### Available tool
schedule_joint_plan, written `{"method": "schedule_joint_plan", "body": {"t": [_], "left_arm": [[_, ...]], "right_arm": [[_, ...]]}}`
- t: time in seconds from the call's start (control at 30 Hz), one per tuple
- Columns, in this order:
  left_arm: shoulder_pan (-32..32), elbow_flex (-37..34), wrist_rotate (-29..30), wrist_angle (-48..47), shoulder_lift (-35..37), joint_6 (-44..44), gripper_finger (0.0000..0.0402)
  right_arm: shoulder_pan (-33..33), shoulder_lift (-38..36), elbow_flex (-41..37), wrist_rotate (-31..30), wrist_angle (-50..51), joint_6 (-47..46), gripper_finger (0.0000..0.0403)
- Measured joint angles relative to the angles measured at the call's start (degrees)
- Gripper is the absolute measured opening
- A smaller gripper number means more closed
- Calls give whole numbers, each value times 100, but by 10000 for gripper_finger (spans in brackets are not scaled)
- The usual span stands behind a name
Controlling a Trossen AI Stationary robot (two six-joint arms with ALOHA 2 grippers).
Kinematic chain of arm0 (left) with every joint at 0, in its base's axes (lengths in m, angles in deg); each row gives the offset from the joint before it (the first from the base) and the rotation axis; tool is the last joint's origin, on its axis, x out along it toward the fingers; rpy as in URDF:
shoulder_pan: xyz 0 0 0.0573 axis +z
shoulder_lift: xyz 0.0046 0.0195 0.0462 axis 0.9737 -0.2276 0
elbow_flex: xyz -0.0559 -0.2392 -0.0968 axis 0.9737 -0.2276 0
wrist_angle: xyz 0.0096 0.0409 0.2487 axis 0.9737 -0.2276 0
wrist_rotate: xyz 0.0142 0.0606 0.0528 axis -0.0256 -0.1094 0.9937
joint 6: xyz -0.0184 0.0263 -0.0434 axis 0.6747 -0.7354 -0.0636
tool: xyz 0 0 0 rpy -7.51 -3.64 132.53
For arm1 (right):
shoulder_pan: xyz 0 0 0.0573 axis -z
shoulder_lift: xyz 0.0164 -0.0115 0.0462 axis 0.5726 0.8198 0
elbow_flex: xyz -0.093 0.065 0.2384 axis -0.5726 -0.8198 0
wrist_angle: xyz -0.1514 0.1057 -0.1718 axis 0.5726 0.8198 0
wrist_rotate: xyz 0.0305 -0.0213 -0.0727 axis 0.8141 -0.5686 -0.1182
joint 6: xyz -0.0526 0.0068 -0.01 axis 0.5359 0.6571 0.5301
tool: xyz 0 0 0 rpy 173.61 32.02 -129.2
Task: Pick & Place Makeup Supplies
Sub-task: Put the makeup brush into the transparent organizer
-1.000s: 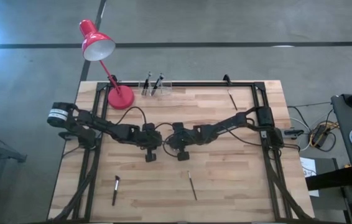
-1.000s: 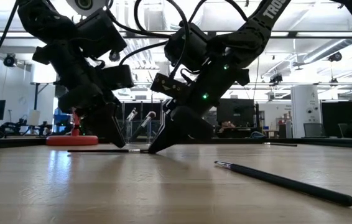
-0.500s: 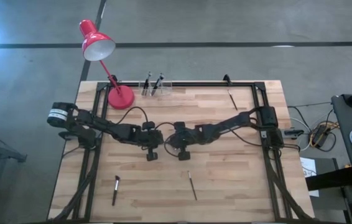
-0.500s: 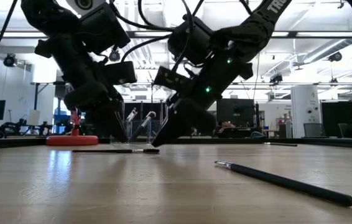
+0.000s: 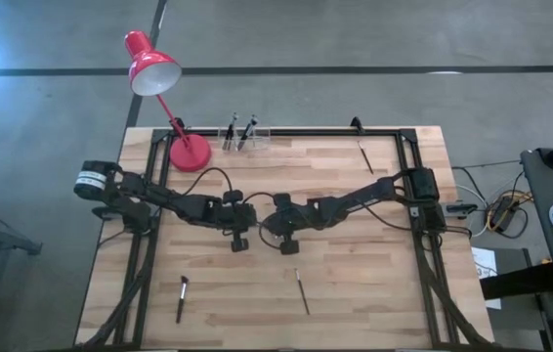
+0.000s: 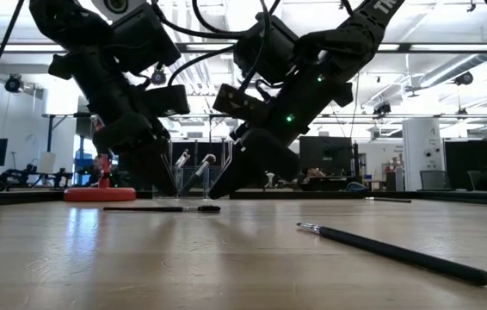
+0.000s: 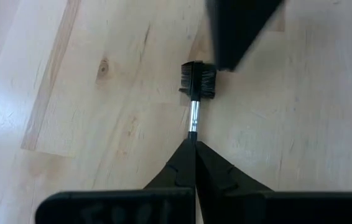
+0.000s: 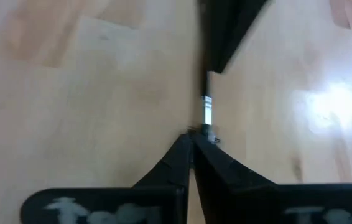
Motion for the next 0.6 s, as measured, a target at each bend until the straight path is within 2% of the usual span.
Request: {"method": "schedule_joint_plan", "body": {"t": [0.4,0.5,0.6], "left_arm": [[6,-12,1,-65,0,-7,1],[4,-42,2,-72,0,-5,1],[4,-55,1,-177,0,-7,1]], "right_arm": [[-68,366,306,-766,99,182,127],[-6,481,502,-678,406,169,131],[9,574,661,-675,695,128,106]]}}
